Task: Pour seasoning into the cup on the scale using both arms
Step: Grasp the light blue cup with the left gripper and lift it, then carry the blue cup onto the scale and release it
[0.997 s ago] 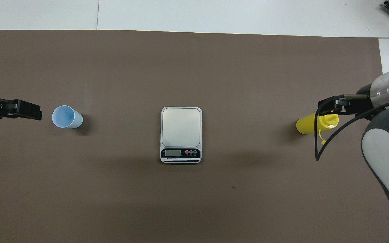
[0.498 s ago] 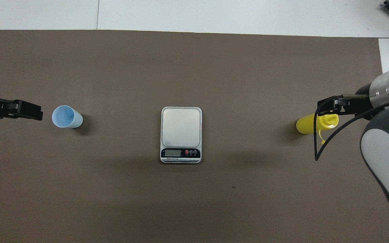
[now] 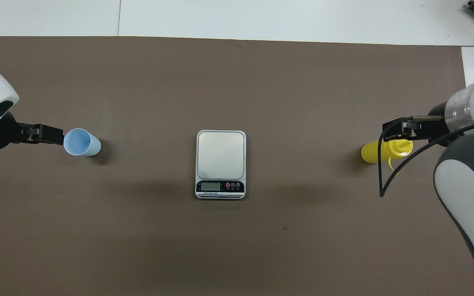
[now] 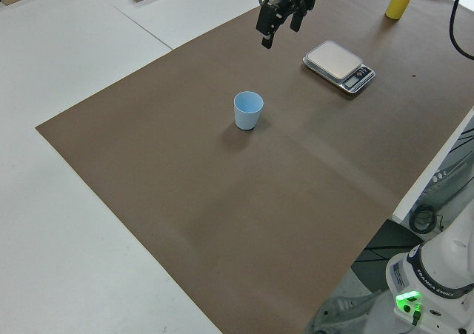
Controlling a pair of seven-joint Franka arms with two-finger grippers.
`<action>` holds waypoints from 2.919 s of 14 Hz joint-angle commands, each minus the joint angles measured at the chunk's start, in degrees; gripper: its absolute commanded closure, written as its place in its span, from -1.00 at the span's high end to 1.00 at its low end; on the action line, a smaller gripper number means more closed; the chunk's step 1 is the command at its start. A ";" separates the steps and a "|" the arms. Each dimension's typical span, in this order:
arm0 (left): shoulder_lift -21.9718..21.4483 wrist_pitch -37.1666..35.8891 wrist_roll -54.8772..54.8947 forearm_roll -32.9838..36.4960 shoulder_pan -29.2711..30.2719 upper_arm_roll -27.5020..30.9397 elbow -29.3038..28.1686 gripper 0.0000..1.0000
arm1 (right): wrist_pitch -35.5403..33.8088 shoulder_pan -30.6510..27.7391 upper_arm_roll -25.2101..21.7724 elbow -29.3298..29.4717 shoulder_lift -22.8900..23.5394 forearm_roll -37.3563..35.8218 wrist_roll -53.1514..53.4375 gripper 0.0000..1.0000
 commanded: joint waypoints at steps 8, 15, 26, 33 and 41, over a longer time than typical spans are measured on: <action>5.23 24.77 -2.29 0.54 4.67 0.02 -16.94 1.00 | 1.22 -0.55 0.33 0.17 -0.18 0.92 -0.89 1.00; 9.63 30.23 -3.96 0.54 5.73 -0.06 -18.52 1.00 | 0.96 -0.46 0.33 0.08 -0.27 0.92 -1.07 1.00; 10.86 32.35 -6.16 0.54 5.02 -0.15 -18.53 -1.00 | 0.52 -1.25 0.24 0.08 -0.27 0.92 -1.07 1.00; 13.58 11.02 -8.70 -0.07 -0.23 -0.15 1.57 -1.00 | 0.17 -1.25 -0.02 -0.01 -0.36 0.92 -1.16 1.00; 15.70 7.11 -28.55 -0.25 -19.22 -0.33 8.02 -1.00 | 0.25 -1.25 -0.02 -0.01 -0.36 0.92 -1.16 1.00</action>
